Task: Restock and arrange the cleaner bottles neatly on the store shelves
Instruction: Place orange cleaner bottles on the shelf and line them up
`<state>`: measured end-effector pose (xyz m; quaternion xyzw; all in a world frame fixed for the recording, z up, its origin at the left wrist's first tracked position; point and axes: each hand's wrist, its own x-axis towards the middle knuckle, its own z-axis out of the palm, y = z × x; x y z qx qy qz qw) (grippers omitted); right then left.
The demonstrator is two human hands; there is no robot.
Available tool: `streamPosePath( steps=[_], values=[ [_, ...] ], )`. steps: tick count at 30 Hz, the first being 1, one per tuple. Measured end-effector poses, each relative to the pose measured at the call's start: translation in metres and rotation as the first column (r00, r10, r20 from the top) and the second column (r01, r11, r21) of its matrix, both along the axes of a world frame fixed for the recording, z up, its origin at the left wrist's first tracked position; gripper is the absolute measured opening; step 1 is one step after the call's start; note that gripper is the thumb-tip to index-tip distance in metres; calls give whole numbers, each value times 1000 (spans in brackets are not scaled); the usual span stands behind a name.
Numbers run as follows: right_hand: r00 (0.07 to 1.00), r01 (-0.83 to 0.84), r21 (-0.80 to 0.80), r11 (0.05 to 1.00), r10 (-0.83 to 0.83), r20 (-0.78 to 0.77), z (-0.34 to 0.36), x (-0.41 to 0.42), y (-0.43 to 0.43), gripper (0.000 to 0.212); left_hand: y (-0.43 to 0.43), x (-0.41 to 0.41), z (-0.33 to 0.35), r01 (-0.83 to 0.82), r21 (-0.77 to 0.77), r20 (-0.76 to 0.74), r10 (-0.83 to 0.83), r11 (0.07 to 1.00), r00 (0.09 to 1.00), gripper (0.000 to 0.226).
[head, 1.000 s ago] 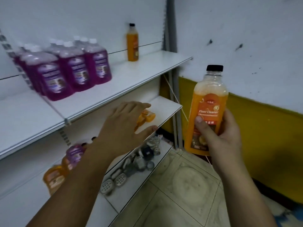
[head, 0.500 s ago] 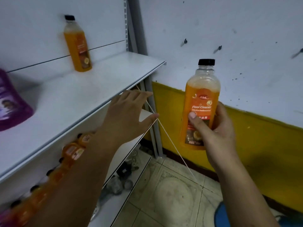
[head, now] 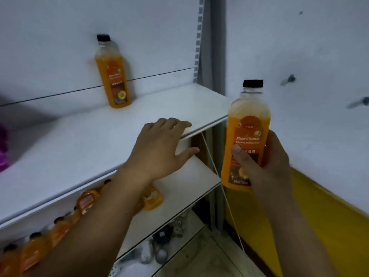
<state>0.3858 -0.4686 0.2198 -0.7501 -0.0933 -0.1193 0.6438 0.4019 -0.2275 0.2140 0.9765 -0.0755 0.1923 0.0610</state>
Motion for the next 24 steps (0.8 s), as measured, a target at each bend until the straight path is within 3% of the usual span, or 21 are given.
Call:
streamPosePath(
  steps=[5, 11, 15, 24],
  values=[
    [987, -160, 35, 986, 161, -8, 7, 83, 20, 55, 18, 12, 1, -220, 9, -44, 220, 975, 974, 68],
    [935, -343, 38, 939, 337, 107, 34, 155, 84, 52, 54, 10, 5, -448, -43, -72, 445, 893, 893, 76],
    [882, -450, -33, 892, 450, 141, 52, 198, 132, 61, 54, 14, 0, -487, -34, -96, 482, 873, 871, 74],
    [764, -613, -121, 781, 625, 160, 84, 264, 231, 53, 61, 13, 0, -613, -117, -128, 600, 781, 789, 71]
  ],
)
